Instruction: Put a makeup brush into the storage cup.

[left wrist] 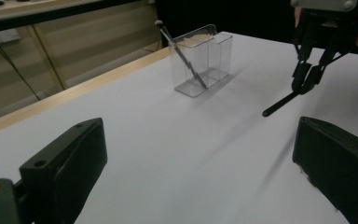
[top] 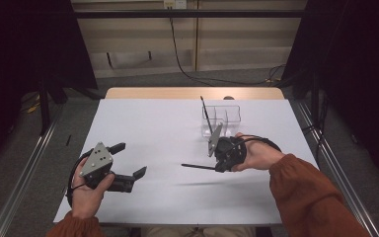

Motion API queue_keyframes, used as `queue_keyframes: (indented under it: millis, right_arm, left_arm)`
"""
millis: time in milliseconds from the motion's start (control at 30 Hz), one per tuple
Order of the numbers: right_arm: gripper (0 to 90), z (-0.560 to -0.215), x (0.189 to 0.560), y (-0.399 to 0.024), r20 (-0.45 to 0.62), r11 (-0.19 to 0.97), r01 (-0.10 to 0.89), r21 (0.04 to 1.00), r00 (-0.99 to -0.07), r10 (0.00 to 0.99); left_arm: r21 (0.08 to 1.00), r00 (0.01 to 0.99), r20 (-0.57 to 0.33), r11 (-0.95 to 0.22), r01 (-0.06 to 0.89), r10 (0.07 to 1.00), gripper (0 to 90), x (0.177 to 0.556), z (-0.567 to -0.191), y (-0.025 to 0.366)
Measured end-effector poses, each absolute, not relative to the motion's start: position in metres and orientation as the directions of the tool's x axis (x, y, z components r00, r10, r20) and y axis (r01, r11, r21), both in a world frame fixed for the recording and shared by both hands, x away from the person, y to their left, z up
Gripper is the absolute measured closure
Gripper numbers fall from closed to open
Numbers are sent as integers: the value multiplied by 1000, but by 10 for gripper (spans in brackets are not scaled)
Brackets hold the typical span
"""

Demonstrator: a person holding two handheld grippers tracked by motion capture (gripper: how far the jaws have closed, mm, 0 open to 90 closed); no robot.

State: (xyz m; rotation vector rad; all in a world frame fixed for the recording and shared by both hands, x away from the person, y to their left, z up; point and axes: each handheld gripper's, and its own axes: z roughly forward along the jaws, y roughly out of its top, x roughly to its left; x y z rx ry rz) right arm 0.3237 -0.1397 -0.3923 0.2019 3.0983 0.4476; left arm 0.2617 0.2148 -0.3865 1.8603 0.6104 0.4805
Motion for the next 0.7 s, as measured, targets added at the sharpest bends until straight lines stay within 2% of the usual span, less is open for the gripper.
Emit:
queue_keyframes:
  millis: [200, 700]
  right_arm:
    - [847, -395, 323, -139, 21, 952, 121, 280, -993, 120]
    - [847, -397, 323, -134, 25, 956, 105, 273, -995, 102]
  left_arm:
    - [931, 808, 39, -314, 184, 587, 29, 266, -386, 204]
    - [877, 904, 22, -443, 188, 428, 29, 287, -384, 154]
